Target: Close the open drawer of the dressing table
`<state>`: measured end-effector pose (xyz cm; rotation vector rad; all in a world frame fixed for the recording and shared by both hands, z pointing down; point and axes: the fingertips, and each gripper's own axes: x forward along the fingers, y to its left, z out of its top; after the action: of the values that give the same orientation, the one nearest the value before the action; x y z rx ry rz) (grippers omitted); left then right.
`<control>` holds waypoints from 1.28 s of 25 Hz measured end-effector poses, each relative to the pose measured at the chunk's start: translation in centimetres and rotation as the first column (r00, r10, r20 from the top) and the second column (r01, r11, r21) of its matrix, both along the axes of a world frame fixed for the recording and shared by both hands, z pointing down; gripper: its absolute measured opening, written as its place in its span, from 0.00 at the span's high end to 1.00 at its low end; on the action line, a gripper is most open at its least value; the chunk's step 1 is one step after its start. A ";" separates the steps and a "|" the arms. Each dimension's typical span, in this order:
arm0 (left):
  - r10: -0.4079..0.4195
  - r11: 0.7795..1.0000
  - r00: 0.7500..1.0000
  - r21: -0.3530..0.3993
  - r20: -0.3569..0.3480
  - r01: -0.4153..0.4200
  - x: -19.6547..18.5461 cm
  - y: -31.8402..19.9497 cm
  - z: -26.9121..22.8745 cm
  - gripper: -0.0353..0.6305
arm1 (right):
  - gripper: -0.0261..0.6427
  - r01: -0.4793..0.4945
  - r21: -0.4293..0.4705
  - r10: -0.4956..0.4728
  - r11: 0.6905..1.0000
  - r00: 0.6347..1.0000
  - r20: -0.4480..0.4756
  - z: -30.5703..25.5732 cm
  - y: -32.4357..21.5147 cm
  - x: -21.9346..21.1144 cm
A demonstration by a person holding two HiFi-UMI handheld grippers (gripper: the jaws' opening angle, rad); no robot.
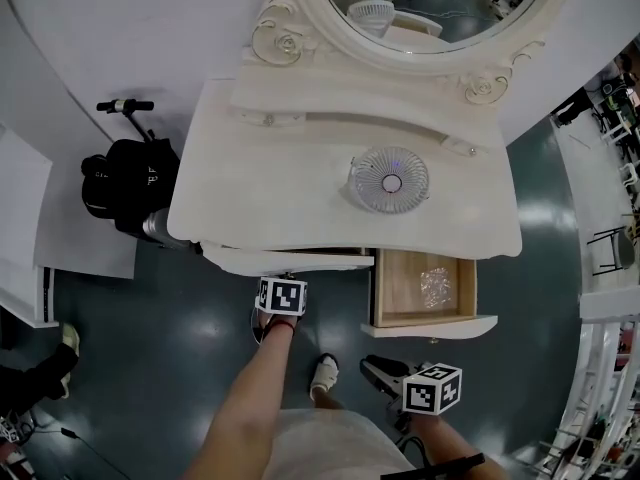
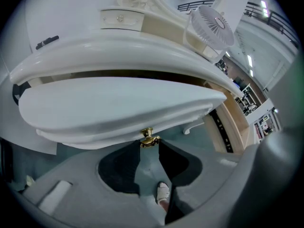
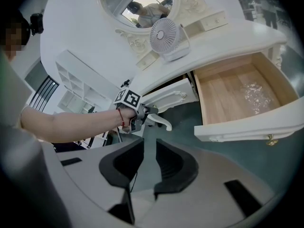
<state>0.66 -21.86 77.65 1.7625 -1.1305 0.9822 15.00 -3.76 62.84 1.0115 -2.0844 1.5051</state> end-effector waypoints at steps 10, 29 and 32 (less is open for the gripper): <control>0.003 1.000 1.000 0.020 0.002 -0.003 0.0 -1.5 0.0 0.75 | 0.84 0.434 0.012 -0.426 0.901 0.889 -0.165 2.3 -1.7 -0.4; 0.001 0.998 1.000 0.060 -0.016 0.000 0.3 -4.1 -0.1 0.75 | 0.83 0.331 -0.022 -0.330 0.943 0.930 -0.164 5.2 -9.7 -6.8; -0.004 0.998 1.000 0.070 -0.018 0.005 0.3 -4.8 0.0 0.75 | 0.83 0.322 -0.034 -0.323 0.946 0.930 -0.175 5.7 -10.5 -6.5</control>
<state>1.00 -26.66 77.61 1.8199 -1.1694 0.9326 8.53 -14.28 68.55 0.7262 -2.0008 1.2081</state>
